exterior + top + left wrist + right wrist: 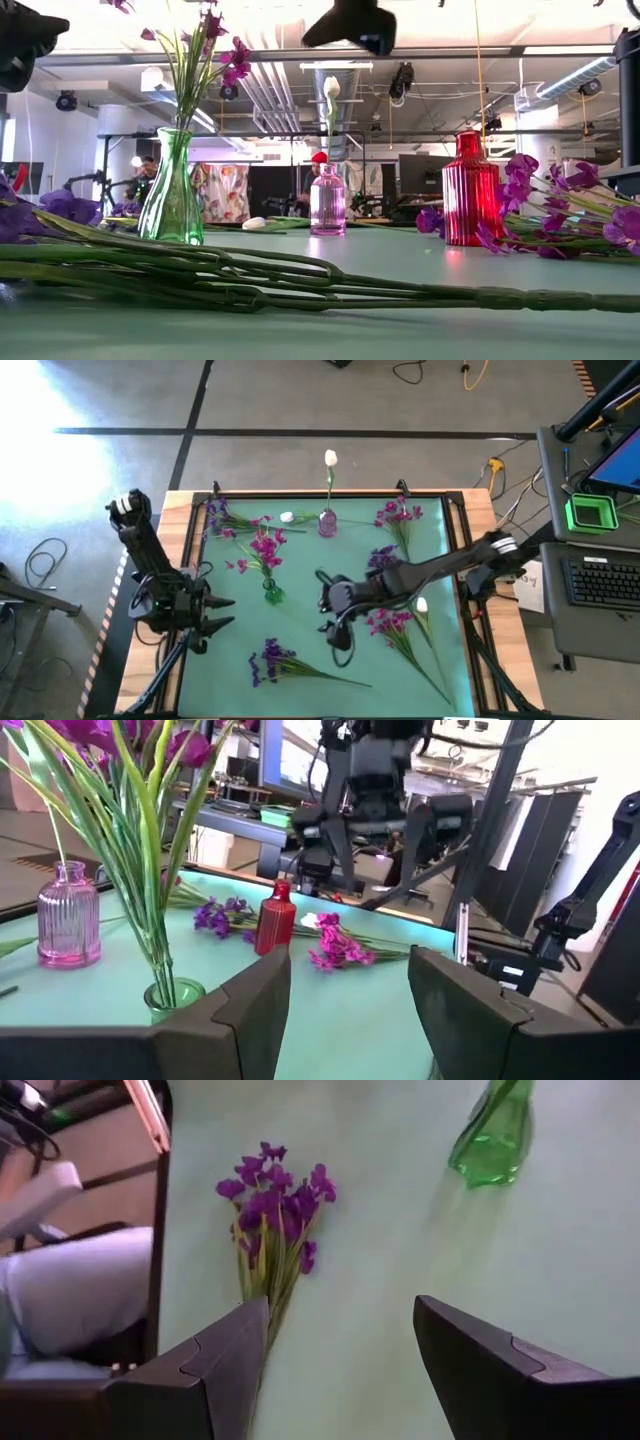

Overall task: Sort flowers into vase by color
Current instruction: Put the bottom violet flowers into the red flower vase

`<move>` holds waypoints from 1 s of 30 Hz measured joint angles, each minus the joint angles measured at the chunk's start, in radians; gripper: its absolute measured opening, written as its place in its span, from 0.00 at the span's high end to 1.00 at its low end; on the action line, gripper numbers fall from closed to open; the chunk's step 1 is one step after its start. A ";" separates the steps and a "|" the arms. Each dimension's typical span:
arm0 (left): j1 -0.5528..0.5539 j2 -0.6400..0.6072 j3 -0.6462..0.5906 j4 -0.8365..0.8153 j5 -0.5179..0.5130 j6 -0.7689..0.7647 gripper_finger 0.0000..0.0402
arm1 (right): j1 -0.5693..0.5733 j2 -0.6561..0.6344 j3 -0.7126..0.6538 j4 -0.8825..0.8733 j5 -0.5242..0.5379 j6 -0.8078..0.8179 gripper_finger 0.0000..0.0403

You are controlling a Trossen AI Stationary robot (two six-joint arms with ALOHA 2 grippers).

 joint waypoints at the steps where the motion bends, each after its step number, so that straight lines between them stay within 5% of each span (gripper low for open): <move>1: 0.000 0.004 0.000 0.000 -0.001 0.000 0.52 | 0.002 0.022 0.008 0.000 0.002 -0.001 0.39; 18: 0.000 0.112 0.000 -0.004 -0.001 -0.069 0.52 | 0.033 0.354 0.116 0.137 0.001 -0.151 0.39; 30: 0.000 0.160 0.000 -0.003 -0.001 -0.119 0.52 | 0.031 0.567 0.425 -0.007 -0.104 -0.133 0.29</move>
